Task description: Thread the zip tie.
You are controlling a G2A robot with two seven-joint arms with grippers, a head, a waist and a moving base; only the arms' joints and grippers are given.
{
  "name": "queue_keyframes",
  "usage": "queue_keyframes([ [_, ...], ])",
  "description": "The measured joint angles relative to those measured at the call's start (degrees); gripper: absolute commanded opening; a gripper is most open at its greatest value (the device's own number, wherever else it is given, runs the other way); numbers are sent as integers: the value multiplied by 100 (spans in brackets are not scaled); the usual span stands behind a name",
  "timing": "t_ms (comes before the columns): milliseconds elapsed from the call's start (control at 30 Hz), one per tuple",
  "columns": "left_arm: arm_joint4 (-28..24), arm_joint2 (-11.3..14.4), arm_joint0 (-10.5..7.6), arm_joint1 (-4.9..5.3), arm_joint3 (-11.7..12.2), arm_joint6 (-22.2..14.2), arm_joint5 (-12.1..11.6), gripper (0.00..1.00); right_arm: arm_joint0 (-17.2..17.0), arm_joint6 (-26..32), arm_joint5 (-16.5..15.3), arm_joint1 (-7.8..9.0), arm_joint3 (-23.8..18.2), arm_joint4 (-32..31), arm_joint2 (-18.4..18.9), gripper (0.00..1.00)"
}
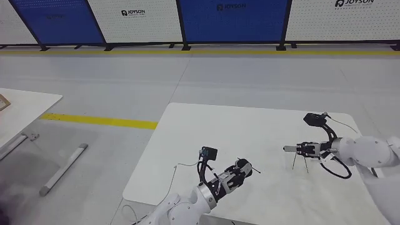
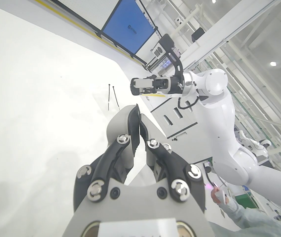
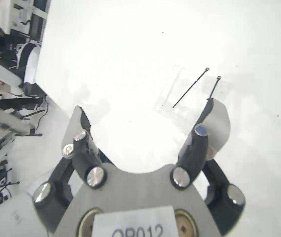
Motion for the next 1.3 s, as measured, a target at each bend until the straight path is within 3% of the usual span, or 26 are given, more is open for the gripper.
queue_keyframes([
  [100,0,0,0,0,0,0,0,0,169,-238,-25,-113,298,-52,-330,100],
  [200,0,0,0,0,0,0,0,0,201,-381,-162,-145,429,77,-370,100],
  [467,0,0,0,0,0,0,0,0,195,-377,-156,-143,420,74,-363,100],
  [733,0,0,0,0,0,0,0,0,-151,-368,-463,-66,81,-82,-259,100],
  [867,0,0,0,0,0,0,0,0,-169,-432,-245,-75,41,-202,-280,100],
  [1167,0,0,0,0,0,0,0,0,-193,-480,-210,-77,50,-174,-266,100],
  [1300,0,0,0,0,0,0,0,0,-286,-561,64,-55,-5,-5,-84,100],
])
